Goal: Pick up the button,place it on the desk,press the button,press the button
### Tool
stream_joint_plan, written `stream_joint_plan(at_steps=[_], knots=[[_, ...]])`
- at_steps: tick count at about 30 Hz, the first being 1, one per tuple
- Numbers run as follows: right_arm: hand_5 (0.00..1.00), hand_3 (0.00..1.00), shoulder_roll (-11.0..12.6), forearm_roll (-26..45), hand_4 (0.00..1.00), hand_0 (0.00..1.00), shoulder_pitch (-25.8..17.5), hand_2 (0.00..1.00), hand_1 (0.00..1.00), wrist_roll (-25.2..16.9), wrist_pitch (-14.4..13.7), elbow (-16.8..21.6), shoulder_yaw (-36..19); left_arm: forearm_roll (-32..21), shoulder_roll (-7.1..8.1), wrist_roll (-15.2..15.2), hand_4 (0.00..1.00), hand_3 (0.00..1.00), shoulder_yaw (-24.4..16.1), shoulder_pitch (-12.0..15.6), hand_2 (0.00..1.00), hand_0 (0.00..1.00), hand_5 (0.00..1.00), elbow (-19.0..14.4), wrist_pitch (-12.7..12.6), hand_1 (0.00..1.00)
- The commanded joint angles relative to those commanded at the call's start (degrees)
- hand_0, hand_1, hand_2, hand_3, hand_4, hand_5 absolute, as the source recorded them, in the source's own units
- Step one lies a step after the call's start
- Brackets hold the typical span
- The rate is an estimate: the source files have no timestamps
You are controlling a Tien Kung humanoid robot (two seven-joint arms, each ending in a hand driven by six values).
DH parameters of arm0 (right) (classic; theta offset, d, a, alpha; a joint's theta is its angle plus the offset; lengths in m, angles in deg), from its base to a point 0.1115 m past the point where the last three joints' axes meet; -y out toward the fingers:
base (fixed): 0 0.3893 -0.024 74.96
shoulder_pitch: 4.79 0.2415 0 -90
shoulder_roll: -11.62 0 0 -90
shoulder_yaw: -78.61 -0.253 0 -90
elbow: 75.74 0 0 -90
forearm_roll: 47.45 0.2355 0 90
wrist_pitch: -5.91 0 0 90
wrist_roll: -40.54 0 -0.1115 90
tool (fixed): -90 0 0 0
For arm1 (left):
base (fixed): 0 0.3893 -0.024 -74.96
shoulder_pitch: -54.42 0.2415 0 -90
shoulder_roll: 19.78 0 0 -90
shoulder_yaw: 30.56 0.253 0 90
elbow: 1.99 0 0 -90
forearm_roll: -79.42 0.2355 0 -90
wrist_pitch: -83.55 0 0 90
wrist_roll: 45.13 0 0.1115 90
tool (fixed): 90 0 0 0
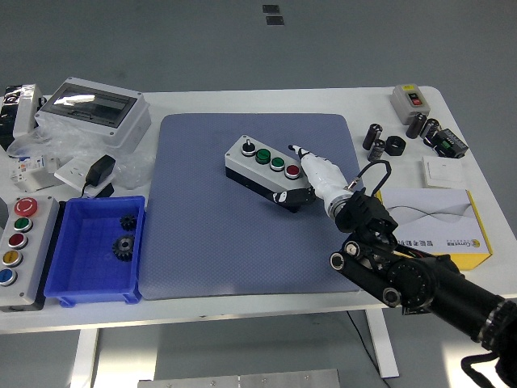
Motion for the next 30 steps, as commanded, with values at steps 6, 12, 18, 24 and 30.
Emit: stream_joint_plan(at_steps=[6, 12, 18, 24, 30], knots=[[0.224, 0.901, -0.4, -0.7, 0.889, 0.425, 0.1, 0.674, 0.63, -0.1, -1.5, -0.9, 0.6, 0.1, -0.01, -0.1, 0.622, 0.602, 0.1, -0.1, 0.531, 0.626, 0.19, 0.0, 0.1, 0.548], [0.078, 0.671, -0.5, -1.3, 0.48, 0.229, 0.1, 0.492, 0.446, -0.4, -2.7, -1.1, 1.1, 0.1, -0.04, 0.0, 0.622, 0.601, 0.2, -0.2, 0.531, 0.626, 0.19, 0.0, 0.1, 0.548], [0.002, 0.557, 0.4, -1.6, 0.451, 0.134, -0.4, 0.417, 0.359, -1.6, -3.2, 0.8, 0.3, 0.1, -0.07, -0.1, 0.622, 0.602, 0.1, -0.1, 0.531, 0.626, 0.19, 0.0, 0.0, 0.548], [0.002, 0.466, 4.7, 1.7, 0.339, 0.096, -2.0, 0.363, 0.307, -7.0, -2.6, 7.6, -2.3, 0.1, -0.2, -0.1, 0.622, 0.602, -0.1, 0.0, 0.531, 0.626, 0.189, 0.0, 0.0, 0.548], [0.002, 0.448, 11.3, 5.4, 0.319, 0.091, -3.8, 0.351, 0.297, -15.4, 2.5, 16.1, -4.1, 0.0, -0.41, -0.2, 0.622, 0.602, -0.2, 0.1, 0.531, 0.626, 0.187, 0.0, -0.1, 0.548]])
